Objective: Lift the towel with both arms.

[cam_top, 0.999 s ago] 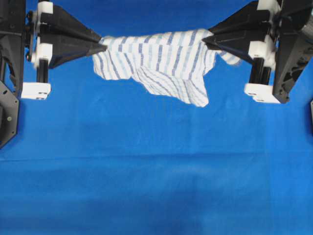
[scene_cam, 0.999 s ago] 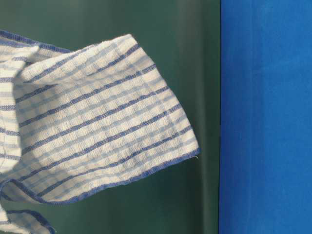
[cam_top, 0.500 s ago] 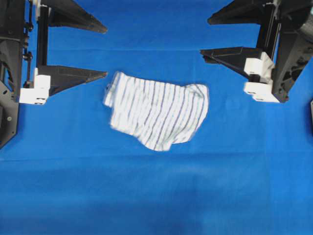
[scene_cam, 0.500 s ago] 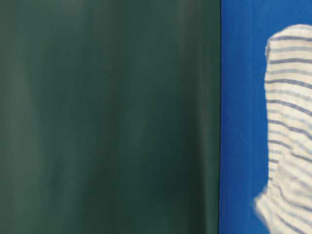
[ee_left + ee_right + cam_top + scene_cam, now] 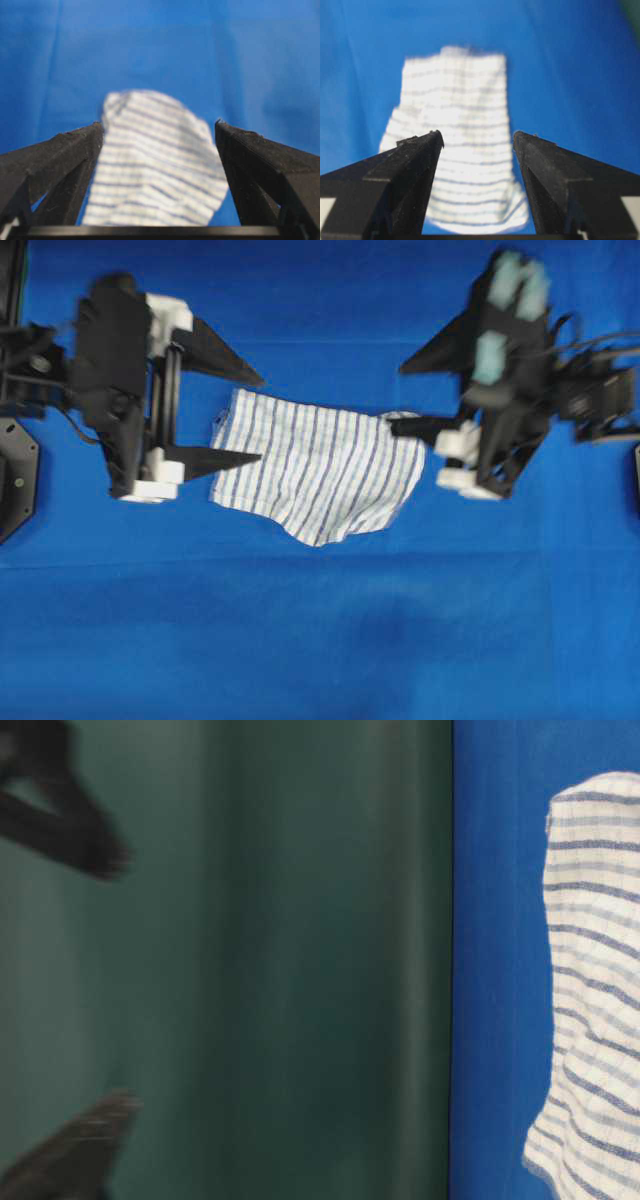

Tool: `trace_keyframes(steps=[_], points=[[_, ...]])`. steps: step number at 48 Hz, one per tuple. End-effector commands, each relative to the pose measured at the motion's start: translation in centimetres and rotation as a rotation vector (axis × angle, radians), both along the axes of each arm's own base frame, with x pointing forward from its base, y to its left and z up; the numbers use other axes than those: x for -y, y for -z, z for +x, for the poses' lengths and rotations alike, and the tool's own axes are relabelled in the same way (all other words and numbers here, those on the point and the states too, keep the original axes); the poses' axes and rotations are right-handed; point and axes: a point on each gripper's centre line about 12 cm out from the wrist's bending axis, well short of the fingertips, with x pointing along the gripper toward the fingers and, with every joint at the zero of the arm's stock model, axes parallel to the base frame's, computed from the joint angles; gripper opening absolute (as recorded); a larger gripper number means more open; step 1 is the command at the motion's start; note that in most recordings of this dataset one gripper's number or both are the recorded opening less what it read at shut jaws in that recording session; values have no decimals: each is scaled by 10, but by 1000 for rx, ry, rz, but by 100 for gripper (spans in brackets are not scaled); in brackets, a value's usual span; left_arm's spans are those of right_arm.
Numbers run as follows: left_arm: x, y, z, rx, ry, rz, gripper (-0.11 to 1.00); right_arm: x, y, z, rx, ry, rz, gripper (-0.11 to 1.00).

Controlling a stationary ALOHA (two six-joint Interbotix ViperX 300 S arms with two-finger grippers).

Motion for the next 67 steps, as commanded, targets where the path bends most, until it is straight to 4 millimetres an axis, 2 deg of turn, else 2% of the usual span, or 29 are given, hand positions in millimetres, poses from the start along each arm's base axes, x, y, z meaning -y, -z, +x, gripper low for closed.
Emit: trace_keyframes(steps=[1, 15, 32, 45, 52, 57, 67], points=[[0, 6, 4, 6, 1, -1, 88, -3, 6, 2, 18, -11, 14, 63], [8, 63, 6, -92, 21, -2, 88, -13, 60, 9, 2, -51, 74, 63], [15, 142, 17, -160, 37, 0, 88, -19, 151, 13, -146, -48, 138, 63], [19, 197, 28, -296, 47, 6, 88, -25, 200, 22, -206, -76, 166, 63], [22, 218, 31, -338, 51, 2, 88, -27, 223, 27, -238, -85, 175, 63], [24, 226, 34, -341, 52, -2, 88, -27, 237, 30, -263, -86, 177, 63], [24, 231, 35, -353, 52, -2, 87, -25, 243, 32, -277, -78, 177, 63]])
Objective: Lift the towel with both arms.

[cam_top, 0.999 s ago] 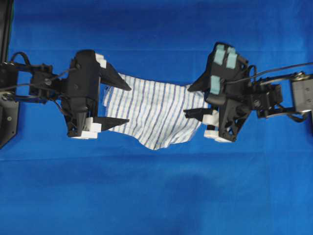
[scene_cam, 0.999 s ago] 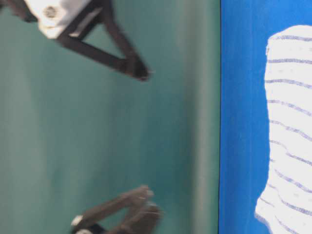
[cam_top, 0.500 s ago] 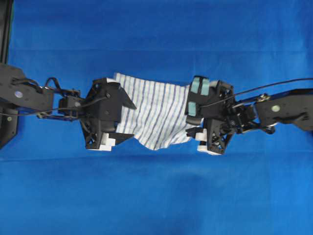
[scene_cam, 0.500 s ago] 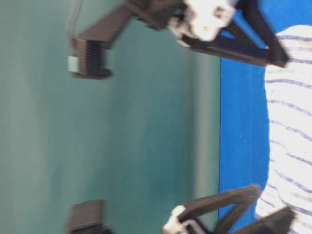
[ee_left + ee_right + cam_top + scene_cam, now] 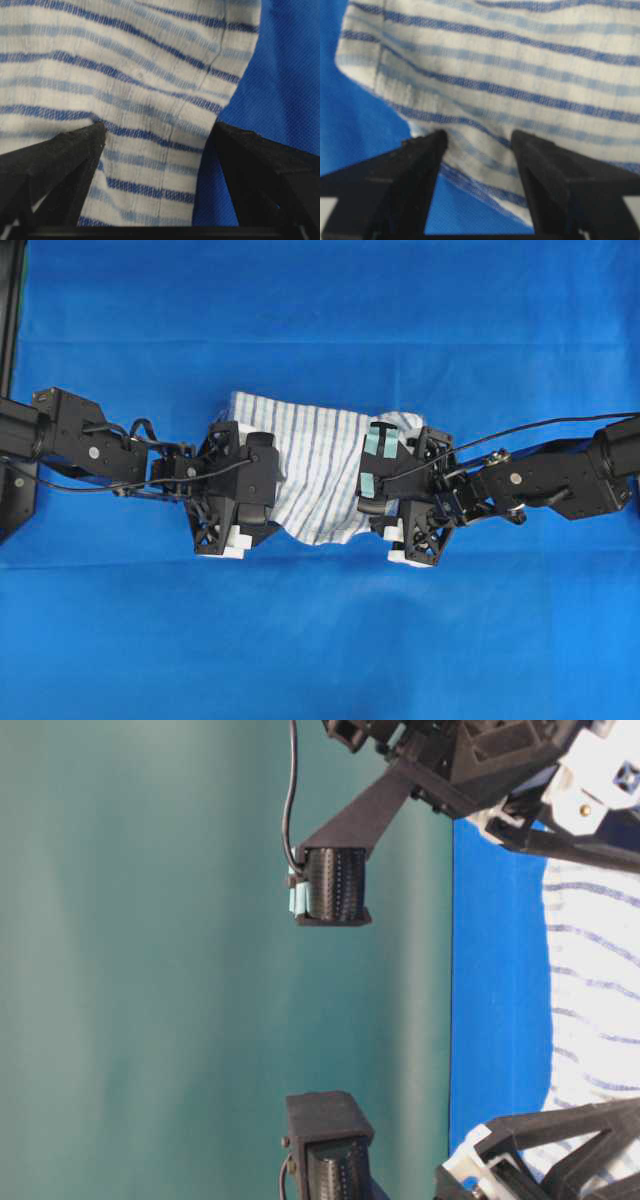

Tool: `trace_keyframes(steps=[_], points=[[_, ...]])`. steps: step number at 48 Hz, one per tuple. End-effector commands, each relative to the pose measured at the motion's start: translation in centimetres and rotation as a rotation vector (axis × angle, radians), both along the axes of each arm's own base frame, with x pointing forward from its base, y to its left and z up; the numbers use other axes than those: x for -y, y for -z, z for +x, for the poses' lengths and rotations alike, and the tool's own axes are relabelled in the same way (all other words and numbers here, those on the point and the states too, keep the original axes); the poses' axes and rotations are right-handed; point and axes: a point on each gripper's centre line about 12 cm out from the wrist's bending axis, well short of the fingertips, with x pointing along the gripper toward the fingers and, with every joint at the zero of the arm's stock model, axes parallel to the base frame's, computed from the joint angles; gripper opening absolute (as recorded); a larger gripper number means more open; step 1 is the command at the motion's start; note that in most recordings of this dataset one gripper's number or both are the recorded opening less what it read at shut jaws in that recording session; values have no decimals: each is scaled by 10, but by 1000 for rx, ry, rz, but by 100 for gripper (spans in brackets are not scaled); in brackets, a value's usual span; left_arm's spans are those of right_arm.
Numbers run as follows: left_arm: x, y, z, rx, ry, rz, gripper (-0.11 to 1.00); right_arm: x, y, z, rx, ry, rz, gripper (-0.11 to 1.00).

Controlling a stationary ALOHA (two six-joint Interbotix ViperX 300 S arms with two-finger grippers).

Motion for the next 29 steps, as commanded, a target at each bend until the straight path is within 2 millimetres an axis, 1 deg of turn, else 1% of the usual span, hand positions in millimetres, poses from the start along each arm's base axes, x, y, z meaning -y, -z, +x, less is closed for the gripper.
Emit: trace_keyframes(steps=[1, 4, 6, 9, 12, 15, 17, 18, 20, 21, 25, 29], points=[[2, -5, 4, 18, 6, -1, 86, 2, -2, 3, 10, 5, 1, 63], [2, -5, 5, 17, 4, -1, 83, 4, -2, 4, 12, 8, 1, 62], [2, -5, 5, 14, 5, -1, 79, 5, -2, 4, 12, 13, 1, 61], [1, -5, 5, 3, 3, 0, 66, 7, -2, 4, 10, 17, 0, 54], [1, -5, 5, -8, 2, 0, 47, 8, -3, 5, 14, 18, 0, 39], [0, -5, 5, -15, 1, 2, 29, 8, -4, 5, 18, 14, -2, 21], [-1, -6, 5, -21, -3, 1, 18, 7, -6, 5, 21, 12, -3, 10], [-1, -6, 6, -25, -3, 1, 13, 7, -6, 5, 24, 11, -2, 5], [-3, -7, 6, -28, -6, 2, 4, 8, -9, 5, 29, 13, -2, 4], [-3, -8, 6, -31, -5, 3, 2, 7, -11, 5, 33, 12, -2, 4], [-3, -14, 8, -24, -7, 2, 2, 8, -20, 5, 56, 15, 1, 4], [-3, -27, 9, -1, -6, 1, 2, 8, -30, 6, 84, 15, 3, 4]])
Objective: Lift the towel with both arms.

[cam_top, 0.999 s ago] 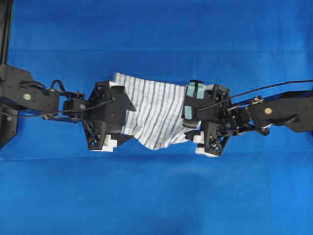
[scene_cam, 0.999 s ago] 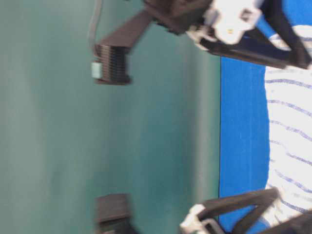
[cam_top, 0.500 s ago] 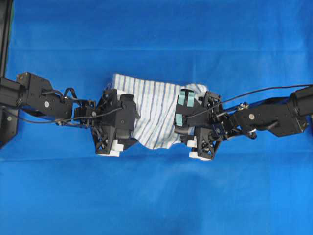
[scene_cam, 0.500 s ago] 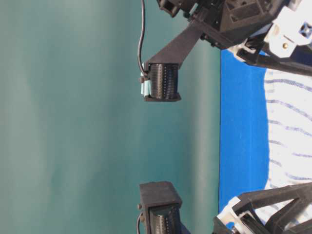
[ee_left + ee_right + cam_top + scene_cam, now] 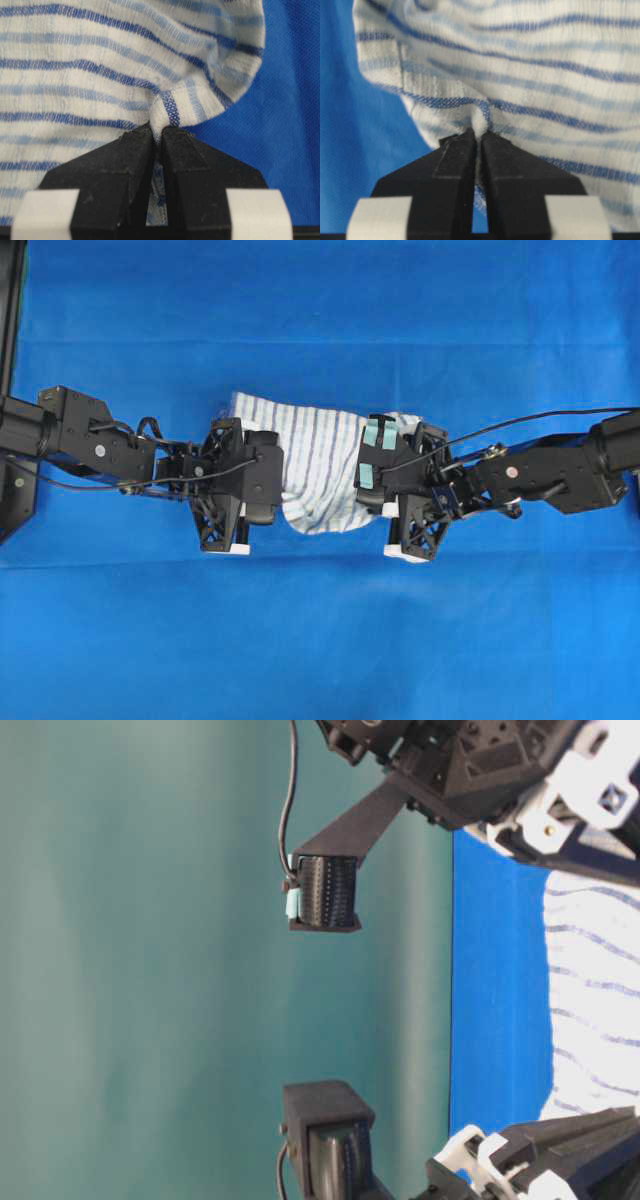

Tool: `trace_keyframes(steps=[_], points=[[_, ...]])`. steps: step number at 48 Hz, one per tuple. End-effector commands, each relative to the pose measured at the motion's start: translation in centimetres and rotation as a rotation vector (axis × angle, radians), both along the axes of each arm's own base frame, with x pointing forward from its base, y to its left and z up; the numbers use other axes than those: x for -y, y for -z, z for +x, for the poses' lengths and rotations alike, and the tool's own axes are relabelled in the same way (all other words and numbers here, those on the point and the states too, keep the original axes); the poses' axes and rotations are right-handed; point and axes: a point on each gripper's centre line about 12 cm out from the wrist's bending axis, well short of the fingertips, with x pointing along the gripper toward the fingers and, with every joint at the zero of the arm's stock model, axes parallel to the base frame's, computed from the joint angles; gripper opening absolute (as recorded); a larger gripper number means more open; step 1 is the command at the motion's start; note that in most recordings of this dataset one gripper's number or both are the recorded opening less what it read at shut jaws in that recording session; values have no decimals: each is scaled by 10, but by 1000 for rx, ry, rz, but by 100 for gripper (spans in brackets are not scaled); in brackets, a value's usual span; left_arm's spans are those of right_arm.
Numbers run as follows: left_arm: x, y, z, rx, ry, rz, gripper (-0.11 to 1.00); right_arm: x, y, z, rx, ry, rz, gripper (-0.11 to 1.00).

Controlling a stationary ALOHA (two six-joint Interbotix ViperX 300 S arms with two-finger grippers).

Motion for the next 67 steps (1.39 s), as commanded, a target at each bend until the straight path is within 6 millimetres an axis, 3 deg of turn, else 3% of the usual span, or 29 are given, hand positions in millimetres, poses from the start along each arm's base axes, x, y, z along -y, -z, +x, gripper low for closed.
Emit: trace_keyframes(steps=[1, 11, 34, 42, 52, 59, 67], points=[[-1, -25, 6, 61, -4, -3, 2, 1, -24, 3, 64, 0, 3, 4], [-1, -84, 3, 138, 0, -7, 2, 4, -72, 0, 149, 25, -6, 4], [-11, -237, -25, 352, 6, 24, 2, 23, -235, -44, 367, 135, -77, 4], [-29, -276, -37, 419, -20, 76, 2, 30, -279, -60, 433, 144, -127, 4], [-37, -327, -46, 539, -36, 109, 2, 35, -332, -71, 523, 159, -160, 4], [-37, -353, -48, 586, -33, 118, 2, 37, -361, -75, 549, 152, -199, 4], [-37, -376, -51, 629, -34, 122, 2, 38, -380, -78, 578, 140, -228, 4]])
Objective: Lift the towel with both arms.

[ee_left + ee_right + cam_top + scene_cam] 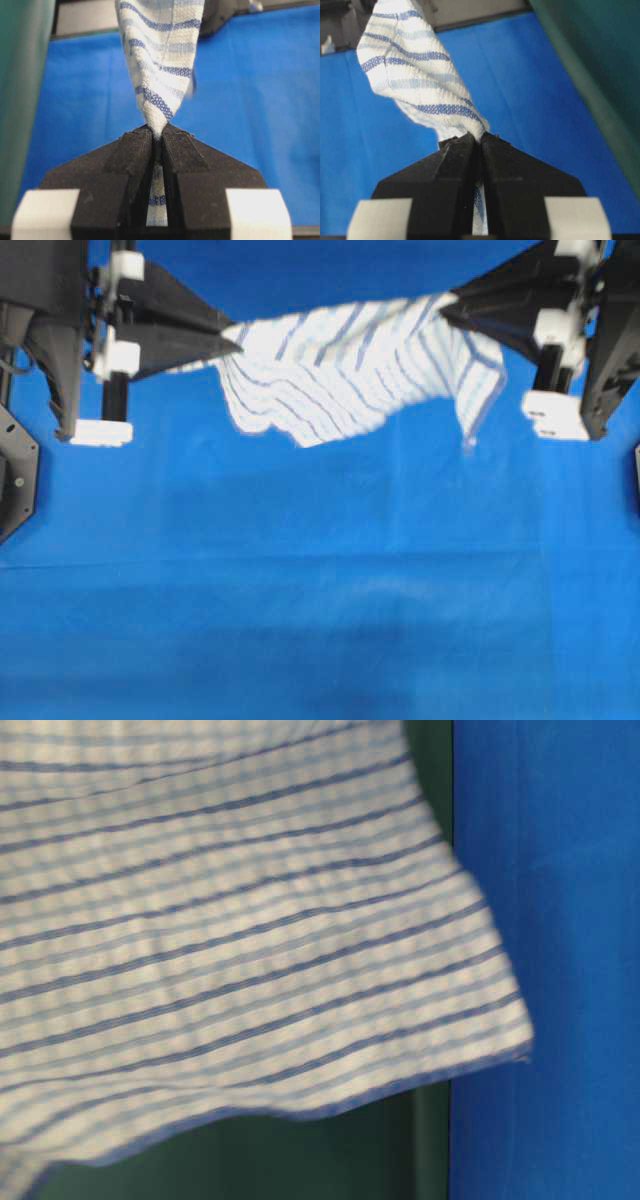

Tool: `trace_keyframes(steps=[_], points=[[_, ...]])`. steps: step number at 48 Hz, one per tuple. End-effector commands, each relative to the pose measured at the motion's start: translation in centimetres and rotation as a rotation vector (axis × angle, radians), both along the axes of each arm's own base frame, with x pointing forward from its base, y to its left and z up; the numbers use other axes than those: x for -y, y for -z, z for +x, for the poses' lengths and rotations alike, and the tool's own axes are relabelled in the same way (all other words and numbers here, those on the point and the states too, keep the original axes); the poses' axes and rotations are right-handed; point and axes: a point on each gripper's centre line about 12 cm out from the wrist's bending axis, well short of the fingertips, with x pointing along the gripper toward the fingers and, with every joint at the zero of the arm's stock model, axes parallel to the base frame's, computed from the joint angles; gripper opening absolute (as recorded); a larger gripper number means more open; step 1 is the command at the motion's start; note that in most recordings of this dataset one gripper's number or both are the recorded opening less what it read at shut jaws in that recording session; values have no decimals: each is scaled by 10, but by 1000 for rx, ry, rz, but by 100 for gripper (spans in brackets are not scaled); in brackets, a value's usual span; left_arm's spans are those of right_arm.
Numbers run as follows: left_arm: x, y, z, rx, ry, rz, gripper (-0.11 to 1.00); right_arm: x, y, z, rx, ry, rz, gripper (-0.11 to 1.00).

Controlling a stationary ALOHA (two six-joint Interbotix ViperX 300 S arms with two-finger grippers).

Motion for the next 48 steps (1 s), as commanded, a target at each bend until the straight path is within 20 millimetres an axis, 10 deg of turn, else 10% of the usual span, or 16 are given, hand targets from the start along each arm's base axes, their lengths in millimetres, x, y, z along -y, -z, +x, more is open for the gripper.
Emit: trace_keyframes(steps=[1, 38, 48], points=[[0, -25, -6, 61, -2, 6, 2, 1, -21, -4, 51, -2, -11, 4], [-1, -44, -9, 58, -6, 0, 4, 0, -33, -6, 41, -23, -63, 4], [-1, -42, -10, 58, -6, -2, 58, 1, -28, -3, 17, -20, -70, 19]])
